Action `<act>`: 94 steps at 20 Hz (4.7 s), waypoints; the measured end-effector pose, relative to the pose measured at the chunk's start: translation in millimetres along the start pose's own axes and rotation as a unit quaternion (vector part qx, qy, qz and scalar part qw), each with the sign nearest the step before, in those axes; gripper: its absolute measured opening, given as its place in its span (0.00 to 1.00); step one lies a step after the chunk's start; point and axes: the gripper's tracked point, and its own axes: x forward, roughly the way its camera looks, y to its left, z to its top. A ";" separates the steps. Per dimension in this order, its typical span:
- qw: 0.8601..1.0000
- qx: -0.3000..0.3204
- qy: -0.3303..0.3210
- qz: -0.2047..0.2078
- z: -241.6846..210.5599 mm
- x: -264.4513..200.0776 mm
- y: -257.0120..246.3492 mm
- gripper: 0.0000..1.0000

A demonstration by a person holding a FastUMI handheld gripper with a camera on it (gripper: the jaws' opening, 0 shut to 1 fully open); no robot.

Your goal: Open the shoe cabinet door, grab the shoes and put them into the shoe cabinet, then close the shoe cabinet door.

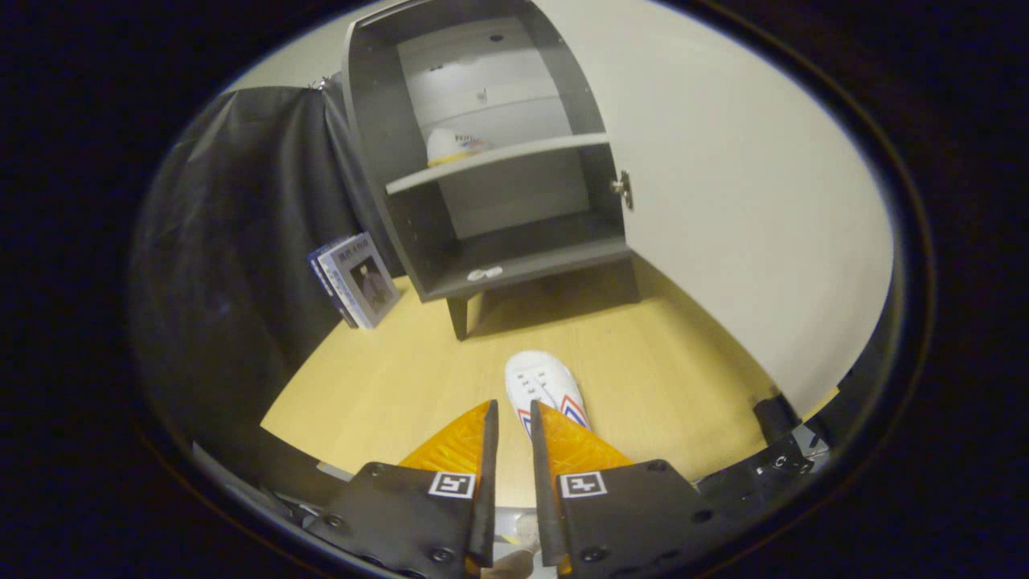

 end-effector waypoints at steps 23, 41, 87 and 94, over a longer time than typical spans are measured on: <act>0.992 -0.006 0.126 -0.017 -60.0 112.3 6.5 0.03; 0.996 0.026 -0.044 -0.076 146.5 49.0 12.7 0.02; 0.964 -0.094 -0.208 -0.134 489.7 150.4 22.3 0.02; 0.979 -0.069 -0.148 -0.121 476.1 166.3 14.7 0.03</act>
